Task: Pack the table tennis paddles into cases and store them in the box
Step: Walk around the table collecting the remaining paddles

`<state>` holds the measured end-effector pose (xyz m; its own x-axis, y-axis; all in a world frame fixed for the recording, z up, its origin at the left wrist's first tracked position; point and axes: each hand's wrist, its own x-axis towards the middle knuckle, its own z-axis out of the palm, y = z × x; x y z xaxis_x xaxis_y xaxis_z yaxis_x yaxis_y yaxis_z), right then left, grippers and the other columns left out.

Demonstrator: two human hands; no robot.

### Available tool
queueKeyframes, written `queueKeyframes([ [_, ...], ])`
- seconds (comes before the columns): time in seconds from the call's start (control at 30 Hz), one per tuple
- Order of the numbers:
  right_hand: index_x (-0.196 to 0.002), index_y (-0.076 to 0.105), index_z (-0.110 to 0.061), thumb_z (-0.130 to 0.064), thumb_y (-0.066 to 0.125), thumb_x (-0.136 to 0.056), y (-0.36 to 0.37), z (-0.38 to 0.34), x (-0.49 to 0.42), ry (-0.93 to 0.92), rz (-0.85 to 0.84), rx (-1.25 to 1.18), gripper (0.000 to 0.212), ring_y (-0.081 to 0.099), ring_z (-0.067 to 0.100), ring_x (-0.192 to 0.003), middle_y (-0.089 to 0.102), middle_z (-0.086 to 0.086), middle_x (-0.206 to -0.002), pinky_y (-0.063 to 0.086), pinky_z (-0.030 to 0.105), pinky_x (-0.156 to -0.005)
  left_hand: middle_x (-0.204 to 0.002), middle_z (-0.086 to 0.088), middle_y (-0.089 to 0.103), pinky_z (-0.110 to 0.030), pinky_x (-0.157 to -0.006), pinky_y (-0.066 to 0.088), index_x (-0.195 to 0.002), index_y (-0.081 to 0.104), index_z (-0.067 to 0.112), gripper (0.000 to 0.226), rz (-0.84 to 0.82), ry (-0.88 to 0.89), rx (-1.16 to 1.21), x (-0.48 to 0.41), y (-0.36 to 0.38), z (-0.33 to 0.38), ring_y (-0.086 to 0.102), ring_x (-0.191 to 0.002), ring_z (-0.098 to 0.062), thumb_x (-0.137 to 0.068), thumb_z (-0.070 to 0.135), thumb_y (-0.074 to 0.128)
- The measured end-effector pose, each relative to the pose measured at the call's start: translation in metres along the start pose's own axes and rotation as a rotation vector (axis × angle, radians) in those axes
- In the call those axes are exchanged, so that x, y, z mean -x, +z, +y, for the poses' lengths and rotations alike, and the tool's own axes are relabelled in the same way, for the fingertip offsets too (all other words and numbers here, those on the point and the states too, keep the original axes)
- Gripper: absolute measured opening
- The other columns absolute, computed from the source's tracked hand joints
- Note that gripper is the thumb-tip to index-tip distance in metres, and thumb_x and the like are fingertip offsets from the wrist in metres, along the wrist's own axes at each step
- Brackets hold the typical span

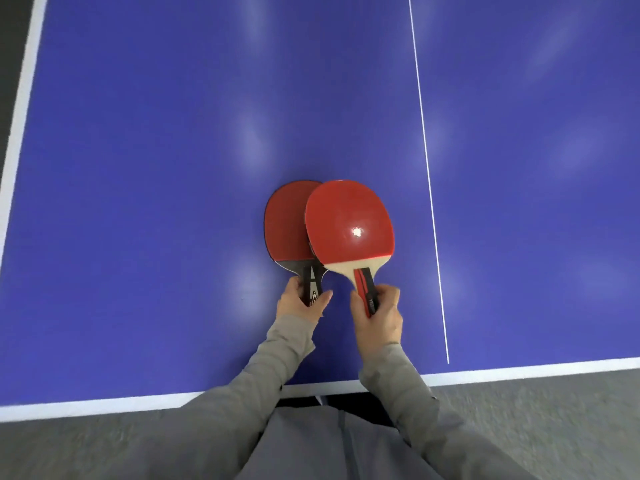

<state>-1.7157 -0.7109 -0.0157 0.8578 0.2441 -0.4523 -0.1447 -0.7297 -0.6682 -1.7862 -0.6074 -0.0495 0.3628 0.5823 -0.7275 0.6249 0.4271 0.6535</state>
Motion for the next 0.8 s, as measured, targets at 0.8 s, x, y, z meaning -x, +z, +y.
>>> queueKeyframes([
  [0.8,-0.117,0.050,-0.016,-0.037,0.064,-0.086,0.044,-0.009,0.014,-0.177,-0.245,0.299,0.040,0.054,0.022,-0.106,0.052,-0.001,-0.116,0.046,0.044,-0.092,-0.085,-0.012,0.062,-0.044,-0.079,0.050,-0.125,0.052,-0.001,0.040,-0.171,-0.242,0.506,0.004,-0.027,-0.005,0.060,-0.081,-0.027,-0.089,-0.015,0.039],
])
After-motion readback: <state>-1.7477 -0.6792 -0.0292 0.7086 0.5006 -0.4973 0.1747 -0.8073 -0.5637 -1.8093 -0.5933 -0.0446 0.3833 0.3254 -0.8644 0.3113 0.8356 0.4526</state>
